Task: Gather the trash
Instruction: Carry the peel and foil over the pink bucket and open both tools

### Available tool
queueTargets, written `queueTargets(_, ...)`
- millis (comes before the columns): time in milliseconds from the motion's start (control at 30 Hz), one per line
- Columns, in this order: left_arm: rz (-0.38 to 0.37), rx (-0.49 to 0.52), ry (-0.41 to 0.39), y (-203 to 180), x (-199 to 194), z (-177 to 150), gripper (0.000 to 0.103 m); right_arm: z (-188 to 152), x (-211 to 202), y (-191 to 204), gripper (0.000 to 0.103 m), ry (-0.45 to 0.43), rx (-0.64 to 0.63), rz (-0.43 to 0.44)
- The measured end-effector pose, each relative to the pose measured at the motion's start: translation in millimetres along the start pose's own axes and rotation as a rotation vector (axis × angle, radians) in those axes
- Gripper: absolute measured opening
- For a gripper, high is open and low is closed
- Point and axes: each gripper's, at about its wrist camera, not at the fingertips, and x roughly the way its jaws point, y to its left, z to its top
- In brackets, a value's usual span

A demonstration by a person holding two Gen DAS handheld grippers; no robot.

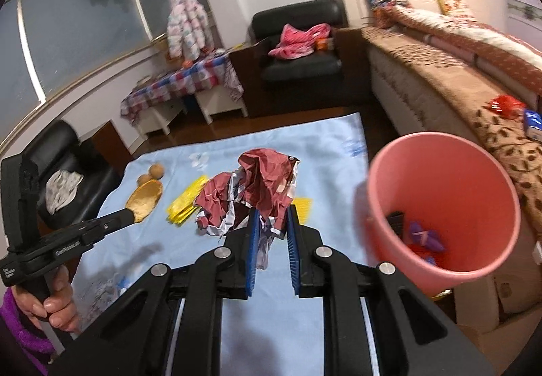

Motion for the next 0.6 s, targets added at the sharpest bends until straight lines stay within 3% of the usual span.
queueTargets(600,-0.167,0.165,0.078,-126,50,32,0.004,-5,-45,-113,0.016,-0.107,0.166,-0.19)
